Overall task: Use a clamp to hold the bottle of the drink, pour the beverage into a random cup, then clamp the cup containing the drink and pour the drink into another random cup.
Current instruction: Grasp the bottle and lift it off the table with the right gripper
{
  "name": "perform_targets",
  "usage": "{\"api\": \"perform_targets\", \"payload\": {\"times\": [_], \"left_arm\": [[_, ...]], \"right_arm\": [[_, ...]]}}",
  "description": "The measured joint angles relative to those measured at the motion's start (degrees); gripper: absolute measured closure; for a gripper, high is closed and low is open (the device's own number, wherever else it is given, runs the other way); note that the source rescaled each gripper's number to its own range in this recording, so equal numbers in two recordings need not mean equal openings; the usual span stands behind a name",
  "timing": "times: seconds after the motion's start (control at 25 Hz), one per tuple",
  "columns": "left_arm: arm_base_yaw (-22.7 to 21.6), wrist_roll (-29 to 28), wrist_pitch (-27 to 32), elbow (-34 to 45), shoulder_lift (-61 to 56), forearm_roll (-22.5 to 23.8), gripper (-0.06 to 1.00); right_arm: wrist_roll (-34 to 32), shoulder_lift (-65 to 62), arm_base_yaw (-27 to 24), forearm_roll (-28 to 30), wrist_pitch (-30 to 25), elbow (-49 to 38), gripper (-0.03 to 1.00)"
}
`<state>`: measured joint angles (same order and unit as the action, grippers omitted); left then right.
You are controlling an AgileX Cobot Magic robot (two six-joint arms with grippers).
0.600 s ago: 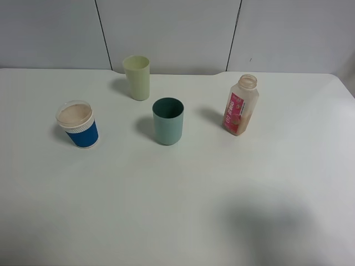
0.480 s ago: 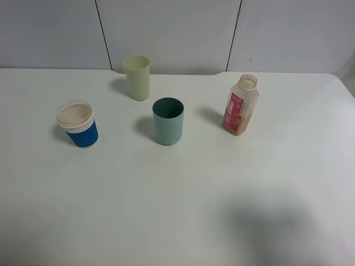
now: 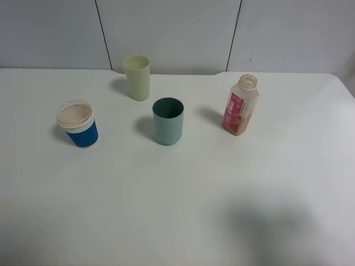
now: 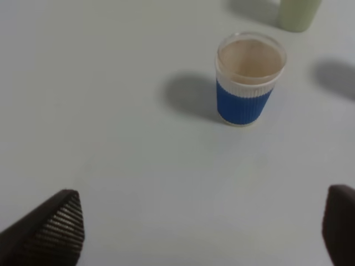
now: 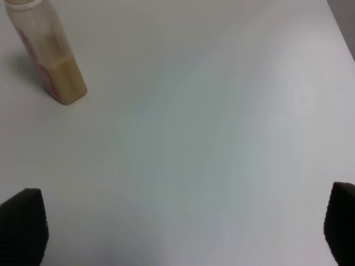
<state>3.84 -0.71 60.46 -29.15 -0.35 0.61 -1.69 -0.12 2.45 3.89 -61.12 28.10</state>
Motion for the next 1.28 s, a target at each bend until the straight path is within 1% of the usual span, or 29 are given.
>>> {"api": "perform_targets", "payload": {"times": [0.6, 0.76, 0.84, 0.88, 0.92, 1.04, 1.12, 1.28], "left_arm": [[0.0, 0.0, 0.0, 0.0, 0.0, 0.0, 0.37], [0.0, 0.0, 0.0, 0.0, 0.0, -0.04, 0.37], [0.0, 0.0, 0.0, 0.0, 0.0, -0.04, 0.37], [0.0, 0.0, 0.0, 0.0, 0.0, -0.04, 0.37], [0.0, 0.0, 0.0, 0.0, 0.0, -0.04, 0.37], [0.0, 0.0, 0.0, 0.0, 0.0, -0.04, 0.37], [0.0, 0.0, 0.0, 0.0, 0.0, -0.04, 0.37], [0.0, 0.0, 0.0, 0.0, 0.0, -0.04, 0.37]], "right_arm": [[-0.91, 0.0, 0.0, 1.6, 0.0, 0.0, -0.03], [-0.96, 0.0, 0.0, 1.69, 0.88, 0.37, -0.03], [-0.96, 0.0, 0.0, 1.69, 6.02, 0.93, -0.03], [-0.96, 0.12, 0.0, 1.69, 12.82, 1.16, -0.03], [-0.96, 0.56, 0.0, 1.69, 17.13, 1.24, -0.03], [-0.96, 3.25, 0.0, 1.69, 27.45, 1.34, -0.03], [-0.96, 5.55, 0.0, 1.69, 29.74, 1.34, -0.03], [-0.96, 12.64, 0.0, 2.39, 31.6, 1.34, -0.03]]}}
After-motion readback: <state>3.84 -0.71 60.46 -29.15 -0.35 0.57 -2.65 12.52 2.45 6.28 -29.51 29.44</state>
